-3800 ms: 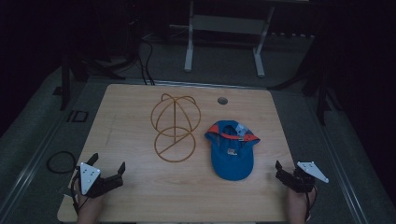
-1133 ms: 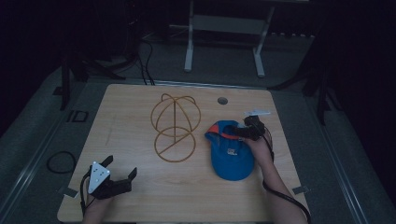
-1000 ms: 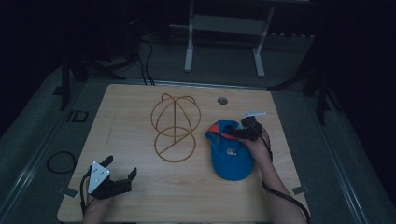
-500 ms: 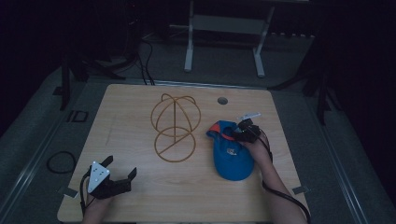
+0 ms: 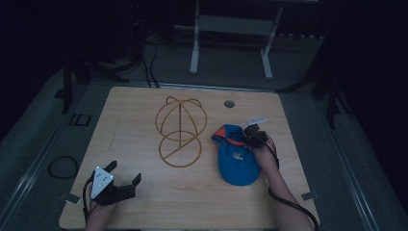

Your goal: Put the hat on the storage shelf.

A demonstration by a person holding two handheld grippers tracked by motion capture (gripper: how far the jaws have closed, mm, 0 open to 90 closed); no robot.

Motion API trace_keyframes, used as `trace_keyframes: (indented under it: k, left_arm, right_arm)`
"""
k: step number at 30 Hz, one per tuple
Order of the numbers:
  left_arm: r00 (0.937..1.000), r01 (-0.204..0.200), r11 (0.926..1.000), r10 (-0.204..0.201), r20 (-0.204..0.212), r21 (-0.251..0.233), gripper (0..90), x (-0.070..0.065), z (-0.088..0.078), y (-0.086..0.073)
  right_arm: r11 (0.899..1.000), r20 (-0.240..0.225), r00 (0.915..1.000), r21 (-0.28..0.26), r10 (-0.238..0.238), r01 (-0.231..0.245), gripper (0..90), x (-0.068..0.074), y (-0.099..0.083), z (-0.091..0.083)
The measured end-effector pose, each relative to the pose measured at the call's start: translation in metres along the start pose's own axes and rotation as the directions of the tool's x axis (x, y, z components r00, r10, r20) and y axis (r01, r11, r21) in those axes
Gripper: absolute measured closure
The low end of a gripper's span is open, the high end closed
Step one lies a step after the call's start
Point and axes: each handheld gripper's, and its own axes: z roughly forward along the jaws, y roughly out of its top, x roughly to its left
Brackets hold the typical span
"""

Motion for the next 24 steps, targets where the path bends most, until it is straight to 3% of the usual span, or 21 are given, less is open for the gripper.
trace_keyframes:
  k: [8,16,24]
  left_arm:
    - [1.0,0.002,1.0,-0.002,0.001,0.006,1.5,0.0,0.001,-0.001]
    - [0.9999,0.006,1.0,-0.006,-0.01,0.001,1.5,0.001,0.0,0.0]
    - [0.9998,0.006,1.0,-0.006,-0.016,-0.001,1.5,0.0,0.0,0.0]
  right_arm:
    - [0.998,0.017,0.9998,-0.064,0.014,-0.013,88.9,0.0,0.003,-0.021]
    - [0.99,0.031,0.9994,-0.143,0.016,-0.011,88.9,-0.001,0.009,-0.051]
    - [0.973,0.015,0.9997,-0.23,0.02,-0.016,89.0,-0.003,0.018,-0.087]
